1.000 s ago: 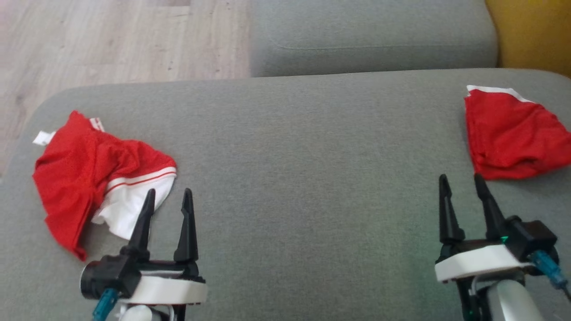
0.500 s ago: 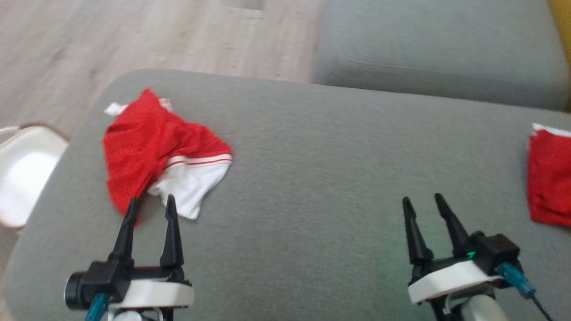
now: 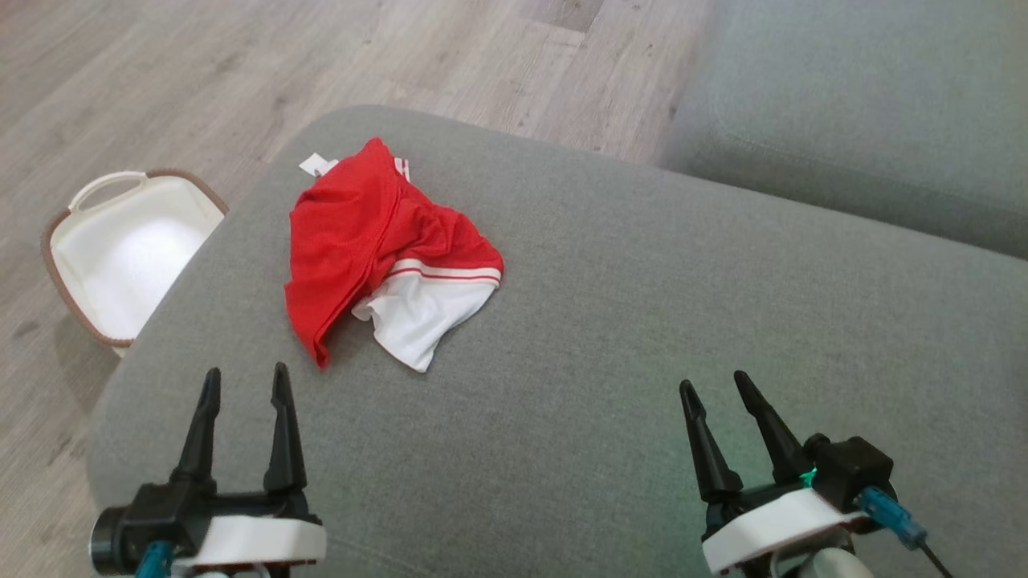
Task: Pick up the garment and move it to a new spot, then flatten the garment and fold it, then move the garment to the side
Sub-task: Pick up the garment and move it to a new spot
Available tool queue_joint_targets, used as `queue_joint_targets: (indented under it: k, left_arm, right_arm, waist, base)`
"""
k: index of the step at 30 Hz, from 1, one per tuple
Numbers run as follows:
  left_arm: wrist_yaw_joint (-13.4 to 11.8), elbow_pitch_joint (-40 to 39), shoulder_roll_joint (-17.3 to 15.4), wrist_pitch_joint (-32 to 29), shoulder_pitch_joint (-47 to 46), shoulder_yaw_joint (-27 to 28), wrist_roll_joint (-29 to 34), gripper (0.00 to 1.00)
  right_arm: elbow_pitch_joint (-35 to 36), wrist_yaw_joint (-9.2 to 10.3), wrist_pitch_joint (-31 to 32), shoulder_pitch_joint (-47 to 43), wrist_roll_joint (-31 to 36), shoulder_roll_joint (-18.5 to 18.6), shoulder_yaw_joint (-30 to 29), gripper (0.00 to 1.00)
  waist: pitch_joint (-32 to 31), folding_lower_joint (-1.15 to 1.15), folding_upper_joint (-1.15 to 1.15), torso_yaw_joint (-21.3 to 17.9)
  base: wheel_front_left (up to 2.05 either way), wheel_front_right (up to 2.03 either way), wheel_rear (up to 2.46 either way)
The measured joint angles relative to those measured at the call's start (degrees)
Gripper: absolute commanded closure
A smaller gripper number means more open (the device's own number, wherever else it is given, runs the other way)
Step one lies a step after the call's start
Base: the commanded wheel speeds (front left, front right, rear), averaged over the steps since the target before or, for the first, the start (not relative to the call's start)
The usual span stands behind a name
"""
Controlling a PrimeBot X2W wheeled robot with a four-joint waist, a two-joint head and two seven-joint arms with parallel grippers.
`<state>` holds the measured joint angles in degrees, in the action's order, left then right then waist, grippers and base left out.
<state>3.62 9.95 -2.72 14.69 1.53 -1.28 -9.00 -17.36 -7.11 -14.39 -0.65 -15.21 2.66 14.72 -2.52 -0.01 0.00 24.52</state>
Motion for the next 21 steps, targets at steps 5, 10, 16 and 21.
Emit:
queue_joint_targets:
  k: [5, 10, 16, 21]
  left_arm:
    - [0.5, -0.8, -0.1, 0.0, -1.1, 3.5, 1.0, 0.00]
    - [1.8, 0.2, -2.2, 0.0, -9.6, 5.0, 1.9, 0.00]
    - [2.5, 11.4, -7.2, -1.5, -24.5, 4.8, 2.5, 0.00]
    - [3.4, 19.2, -11.1, -5.9, -34.9, 3.1, 2.5, 0.00]
  right_arm:
    - [0.0, 0.00, 0.0, 0.4, 0.2, 0.0, -0.3, 0.00]
    - [0.1, 0.00, 0.0, 2.7, 2.6, 0.0, -2.6, 0.00]
    - [2.7, 0.00, 0.0, 6.7, 5.9, 0.0, -5.9, 0.00]
    - [4.7, 0.00, 0.0, 9.2, 7.7, 0.1, -7.6, 0.00]
  waist:
    - [1.8, 0.00, 0.00, -1.1]
    - [5.1, 0.01, 0.00, -2.6]
    - [10.5, 0.02, 0.00, -4.9]
    - [14.3, 0.02, 0.00, -6.7]
  base:
    - [0.00, 0.00, 0.00]
    - [0.00, 0.00, 0.00]
    - [0.00, 0.00, 0.00]
    - [0.00, 0.00, 0.00]
